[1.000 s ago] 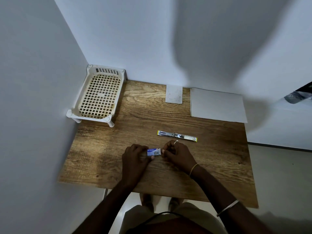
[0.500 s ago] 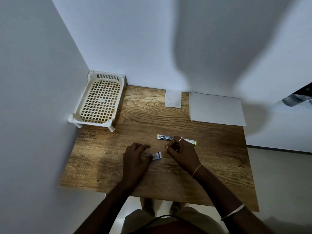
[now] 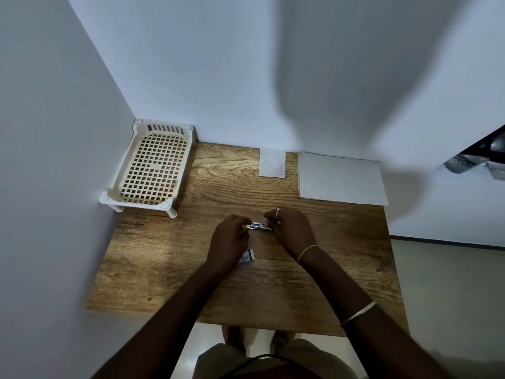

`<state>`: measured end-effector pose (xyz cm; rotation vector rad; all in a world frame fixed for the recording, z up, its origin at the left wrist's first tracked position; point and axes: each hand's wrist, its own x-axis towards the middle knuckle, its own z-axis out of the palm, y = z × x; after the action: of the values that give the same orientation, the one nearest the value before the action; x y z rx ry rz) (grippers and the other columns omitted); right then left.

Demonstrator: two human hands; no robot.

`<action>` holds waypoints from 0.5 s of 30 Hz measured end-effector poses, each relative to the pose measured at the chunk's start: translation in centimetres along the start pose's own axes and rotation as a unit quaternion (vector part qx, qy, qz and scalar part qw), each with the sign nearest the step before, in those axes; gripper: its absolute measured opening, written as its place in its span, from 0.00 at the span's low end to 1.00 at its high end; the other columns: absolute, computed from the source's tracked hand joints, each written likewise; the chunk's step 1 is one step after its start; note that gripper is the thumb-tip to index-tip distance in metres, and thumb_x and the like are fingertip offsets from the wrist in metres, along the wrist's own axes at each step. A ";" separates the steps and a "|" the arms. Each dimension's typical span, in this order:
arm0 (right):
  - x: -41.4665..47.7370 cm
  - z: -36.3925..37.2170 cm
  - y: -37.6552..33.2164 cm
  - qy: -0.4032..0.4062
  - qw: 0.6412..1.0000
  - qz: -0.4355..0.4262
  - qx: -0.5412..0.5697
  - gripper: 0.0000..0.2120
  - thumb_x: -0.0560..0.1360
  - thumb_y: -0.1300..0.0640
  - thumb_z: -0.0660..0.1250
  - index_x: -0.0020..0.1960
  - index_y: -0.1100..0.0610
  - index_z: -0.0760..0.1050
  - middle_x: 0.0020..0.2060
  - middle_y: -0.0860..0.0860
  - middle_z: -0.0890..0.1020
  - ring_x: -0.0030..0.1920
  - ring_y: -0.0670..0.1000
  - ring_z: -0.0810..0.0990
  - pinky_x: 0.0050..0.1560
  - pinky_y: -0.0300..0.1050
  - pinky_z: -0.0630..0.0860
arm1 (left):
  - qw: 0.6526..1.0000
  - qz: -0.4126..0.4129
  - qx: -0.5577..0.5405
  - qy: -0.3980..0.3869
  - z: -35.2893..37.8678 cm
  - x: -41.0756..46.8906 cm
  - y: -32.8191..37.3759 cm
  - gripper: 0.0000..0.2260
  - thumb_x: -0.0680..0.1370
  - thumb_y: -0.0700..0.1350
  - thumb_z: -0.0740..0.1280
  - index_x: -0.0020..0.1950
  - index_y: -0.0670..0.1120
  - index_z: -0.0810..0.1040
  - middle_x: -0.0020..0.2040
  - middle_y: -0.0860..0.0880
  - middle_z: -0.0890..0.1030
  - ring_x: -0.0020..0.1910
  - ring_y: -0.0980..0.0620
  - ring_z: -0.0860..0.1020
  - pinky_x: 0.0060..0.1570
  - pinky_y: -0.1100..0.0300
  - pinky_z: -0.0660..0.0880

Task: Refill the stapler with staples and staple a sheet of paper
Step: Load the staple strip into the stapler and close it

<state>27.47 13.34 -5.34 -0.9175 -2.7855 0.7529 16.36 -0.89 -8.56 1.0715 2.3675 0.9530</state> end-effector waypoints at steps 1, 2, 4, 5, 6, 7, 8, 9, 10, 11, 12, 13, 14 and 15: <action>0.1 0.3 0.0 -0.006 1.000 0.014 -0.003 0.11 0.74 0.58 0.72 0.56 0.52 0.85 0.51 0.50 0.87 0.52 0.52 0.83 0.53 0.46 0.79 | 1.000 0.011 0.023 -0.005 0.1 0.1 -0.3 0.16 0.72 0.35 0.73 0.58 0.46 0.84 0.54 0.49 0.82 0.49 0.51 0.81 0.47 0.61 0.75; 0.3 0.6 0.0 -0.009 1.000 0.025 -0.007 0.11 0.73 0.57 0.73 0.55 0.51 0.85 0.50 0.49 0.86 0.52 0.52 0.83 0.51 0.45 0.77 | 0.999 0.021 0.037 -0.008 0.2 0.2 -0.7 0.17 0.71 0.35 0.73 0.58 0.45 0.83 0.55 0.49 0.82 0.51 0.51 0.80 0.47 0.62 0.72; 0.4 1.2 -0.1 -0.010 0.999 0.042 -0.016 0.10 0.72 0.56 0.74 0.53 0.49 0.85 0.49 0.48 0.85 0.52 0.51 0.82 0.47 0.41 0.73 | 0.998 0.037 0.050 -0.017 0.4 0.4 -1.2 0.18 0.71 0.34 0.73 0.60 0.45 0.82 0.57 0.48 0.81 0.53 0.50 0.79 0.49 0.63 0.70; 0.5 1.5 -0.1 -0.009 0.999 0.047 -0.020 0.10 0.72 0.55 0.74 0.53 0.49 0.85 0.49 0.47 0.85 0.51 0.51 0.82 0.46 0.40 0.71 | 0.997 0.045 0.053 -0.023 0.4 0.5 -1.4 0.19 0.71 0.35 0.74 0.61 0.45 0.82 0.58 0.48 0.81 0.54 0.49 0.79 0.50 0.62 0.71; 0.6 1.7 -0.2 -0.008 0.998 0.050 -0.023 0.10 0.72 0.55 0.74 0.53 0.49 0.85 0.49 0.47 0.84 0.51 0.51 0.82 0.45 0.40 0.71 | 0.996 0.055 0.057 -0.029 0.5 0.6 -1.4 0.20 0.70 0.35 0.74 0.61 0.45 0.82 0.59 0.48 0.82 0.55 0.49 0.79 0.50 0.61 0.72; 0.7 1.8 -0.2 -0.008 0.998 0.051 -0.027 0.10 0.72 0.55 0.74 0.53 0.49 0.85 0.49 0.48 0.84 0.51 0.52 0.82 0.46 0.41 0.72 | 0.996 0.062 0.061 -0.034 0.5 0.6 -1.4 0.20 0.70 0.35 0.74 0.62 0.45 0.81 0.60 0.48 0.82 0.55 0.48 0.79 0.51 0.59 0.72; 0.8 1.9 -0.3 -0.009 0.998 0.051 -0.031 0.10 0.72 0.55 0.74 0.53 0.49 0.85 0.48 0.48 0.84 0.51 0.52 0.82 0.47 0.42 0.74 | 0.995 0.066 0.065 -0.036 0.6 0.8 -1.4 0.21 0.70 0.36 0.75 0.63 0.45 0.81 0.60 0.48 0.82 0.56 0.47 0.79 0.51 0.59 0.72; 1.0 1.9 -0.3 -0.011 0.998 0.050 -0.035 0.10 0.72 0.55 0.74 0.53 0.49 0.85 0.48 0.48 0.85 0.51 0.52 0.82 0.48 0.44 0.76 | 0.995 0.066 0.067 -0.036 0.7 0.8 -1.4 0.22 0.70 0.36 0.75 0.64 0.46 0.81 0.60 0.48 0.83 0.56 0.47 0.79 0.52 0.60 0.70; 1.1 2.0 -0.3 -0.015 0.998 0.049 -0.039 0.10 0.72 0.55 0.73 0.54 0.49 0.85 0.49 0.49 0.85 0.52 0.53 0.83 0.49 0.45 0.76 | 0.995 0.063 0.065 -0.034 0.8 0.9 -1.3 0.22 0.71 0.37 0.75 0.65 0.46 0.80 0.60 0.48 0.83 0.57 0.48 0.79 0.52 0.62 0.69; 1.1 2.0 -0.3 -0.021 0.998 0.047 -0.045 0.11 0.73 0.55 0.73 0.55 0.48 0.84 0.50 0.49 0.85 0.52 0.53 0.83 0.50 0.46 0.77 | 0.996 0.061 0.062 -0.033 0.9 1.0 -1.3 0.23 0.71 0.38 0.75 0.66 0.46 0.80 0.60 0.48 0.83 0.57 0.48 0.79 0.53 0.63 0.67; 1.2 2.0 -0.3 -0.027 0.997 0.046 -0.051 0.12 0.73 0.54 0.73 0.56 0.48 0.84 0.50 0.49 0.86 0.53 0.53 0.83 0.51 0.47 0.78 | 0.996 0.061 0.060 -0.032 1.0 1.0 -1.3 0.24 0.71 0.38 0.75 0.67 0.46 0.79 0.60 0.49 0.83 0.57 0.48 0.79 0.53 0.63 0.68; 1.2 2.0 -0.2 -0.033 0.997 0.046 -0.057 0.13 0.74 0.54 0.72 0.58 0.48 0.83 0.51 0.49 0.86 0.54 0.52 0.83 0.52 0.47 0.79 | 0.996 0.063 0.058 -0.032 1.0 1.1 -1.4 0.24 0.71 0.38 0.75 0.67 0.47 0.79 0.60 0.49 0.84 0.58 0.48 0.79 0.54 0.62 0.69; 1.3 2.0 -0.2 -0.039 0.996 0.047 -0.060 0.14 0.74 0.54 0.72 0.59 0.47 0.82 0.52 0.49 0.86 0.54 0.52 0.83 0.53 0.47 0.79 | 0.996 0.066 0.057 -0.031 1.0 1.1 -1.3 0.25 0.71 0.38 0.76 0.67 0.46 0.79 0.60 0.48 0.84 0.57 0.48 0.79 0.54 0.60 0.70; 1.3 2.0 -0.1 -0.043 0.996 0.047 -0.063 0.14 0.75 0.53 0.71 0.61 0.47 0.82 0.52 0.49 0.86 0.55 0.52 0.83 0.54 0.48 0.79 | 0.996 0.069 0.056 -0.030 1.0 1.2 -1.3 0.25 0.71 0.38 0.76 0.67 0.46 0.79 0.59 0.48 0.84 0.57 0.48 0.79 0.55 0.58 0.71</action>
<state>25.82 13.17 -7.05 -1.0700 -2.9121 0.6503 15.51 -0.20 -10.24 1.3021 2.3466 0.8298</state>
